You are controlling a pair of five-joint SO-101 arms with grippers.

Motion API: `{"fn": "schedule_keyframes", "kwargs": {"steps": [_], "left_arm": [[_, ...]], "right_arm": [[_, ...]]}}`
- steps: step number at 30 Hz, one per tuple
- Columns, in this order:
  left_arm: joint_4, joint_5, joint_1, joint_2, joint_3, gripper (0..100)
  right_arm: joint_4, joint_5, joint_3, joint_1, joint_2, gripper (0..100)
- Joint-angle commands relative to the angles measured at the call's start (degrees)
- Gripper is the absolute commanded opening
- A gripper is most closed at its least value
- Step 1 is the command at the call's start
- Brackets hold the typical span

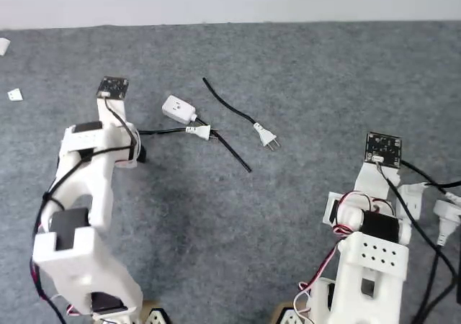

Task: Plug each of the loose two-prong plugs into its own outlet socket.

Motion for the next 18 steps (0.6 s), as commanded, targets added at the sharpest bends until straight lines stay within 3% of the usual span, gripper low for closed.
{"fn": "schedule_keyframes", "kwargs": {"steps": [1, 7, 10, 18], "left_arm": [[6.15, 0.97, -0.79, 3.87, -9.19, 20], [9.14, 0.53, -3.43, 3.87, -12.00, 15], [10.64, -2.99, -5.54, -0.88, -10.86, 12], [12.40, -10.73, -6.51, -14.95, 4.00, 12]], "right_arm": [[-1.10, -0.18, -0.26, -0.22, -1.10, 20.8], [-1.10, -0.18, -0.26, -0.22, -1.10, 20.8], [-1.10, -0.18, -0.26, -0.22, -1.10, 20.8], [-1.10, -0.09, -0.26, -0.22, -1.10, 20.8]]}}
